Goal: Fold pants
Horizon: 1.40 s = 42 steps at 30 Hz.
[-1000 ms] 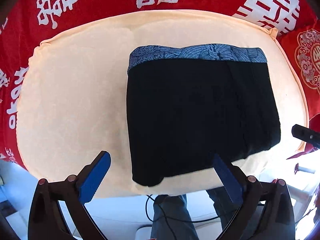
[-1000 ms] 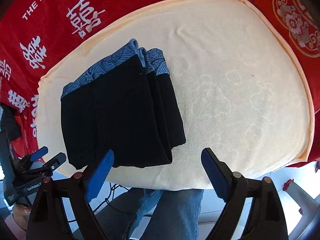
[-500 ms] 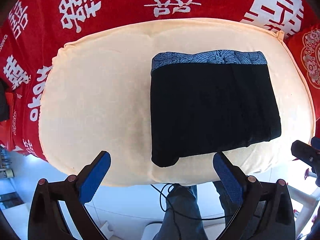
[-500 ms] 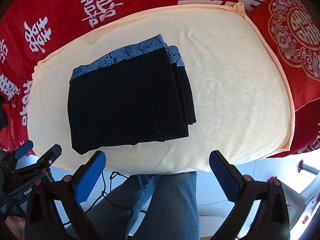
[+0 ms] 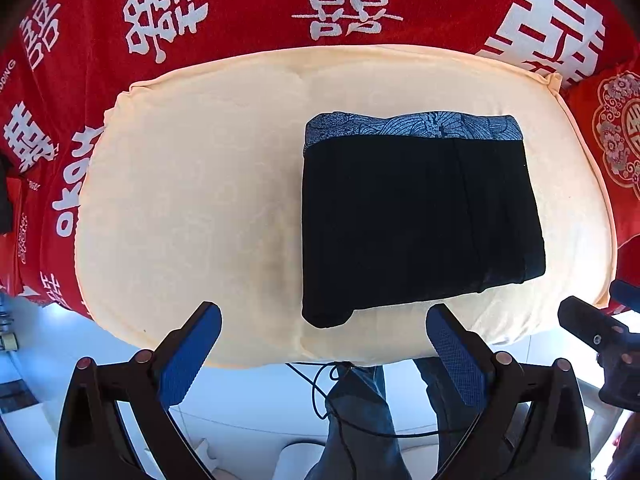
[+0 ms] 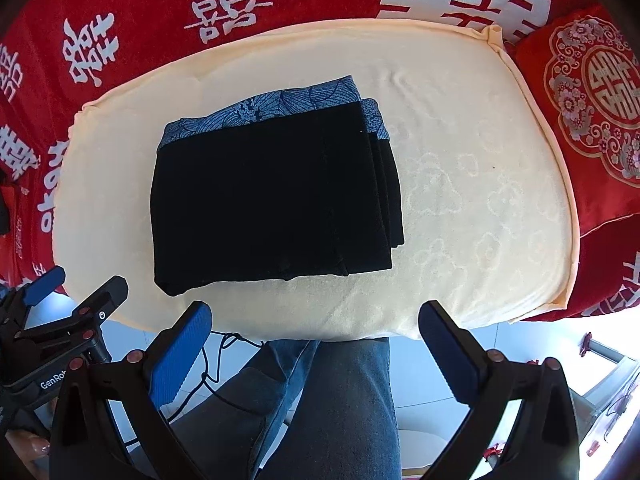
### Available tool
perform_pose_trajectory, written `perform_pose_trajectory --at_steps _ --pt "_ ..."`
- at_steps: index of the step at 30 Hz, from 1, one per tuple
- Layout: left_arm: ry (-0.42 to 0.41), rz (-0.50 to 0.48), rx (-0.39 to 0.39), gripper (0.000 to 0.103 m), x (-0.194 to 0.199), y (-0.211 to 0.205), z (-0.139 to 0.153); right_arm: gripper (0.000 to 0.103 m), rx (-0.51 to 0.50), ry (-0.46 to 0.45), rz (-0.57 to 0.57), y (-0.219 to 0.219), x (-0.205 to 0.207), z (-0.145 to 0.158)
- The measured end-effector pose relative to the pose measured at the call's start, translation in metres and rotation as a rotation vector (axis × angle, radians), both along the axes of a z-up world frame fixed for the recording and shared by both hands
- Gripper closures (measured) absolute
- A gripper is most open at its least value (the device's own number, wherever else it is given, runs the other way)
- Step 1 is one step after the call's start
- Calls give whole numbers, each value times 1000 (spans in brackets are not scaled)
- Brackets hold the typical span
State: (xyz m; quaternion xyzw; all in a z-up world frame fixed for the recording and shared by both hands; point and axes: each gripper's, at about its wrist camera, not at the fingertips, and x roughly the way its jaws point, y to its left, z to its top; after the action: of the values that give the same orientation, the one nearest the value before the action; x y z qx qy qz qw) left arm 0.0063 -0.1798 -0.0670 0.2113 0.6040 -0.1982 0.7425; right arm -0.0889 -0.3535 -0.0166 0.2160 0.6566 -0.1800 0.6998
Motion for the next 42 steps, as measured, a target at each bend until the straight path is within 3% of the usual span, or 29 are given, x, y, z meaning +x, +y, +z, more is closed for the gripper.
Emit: perform_pose_trajectory --at_steps 42 --pt "-18 -60 -4 0 -11 -3 12 0 -55 -5 30 10 4 13"
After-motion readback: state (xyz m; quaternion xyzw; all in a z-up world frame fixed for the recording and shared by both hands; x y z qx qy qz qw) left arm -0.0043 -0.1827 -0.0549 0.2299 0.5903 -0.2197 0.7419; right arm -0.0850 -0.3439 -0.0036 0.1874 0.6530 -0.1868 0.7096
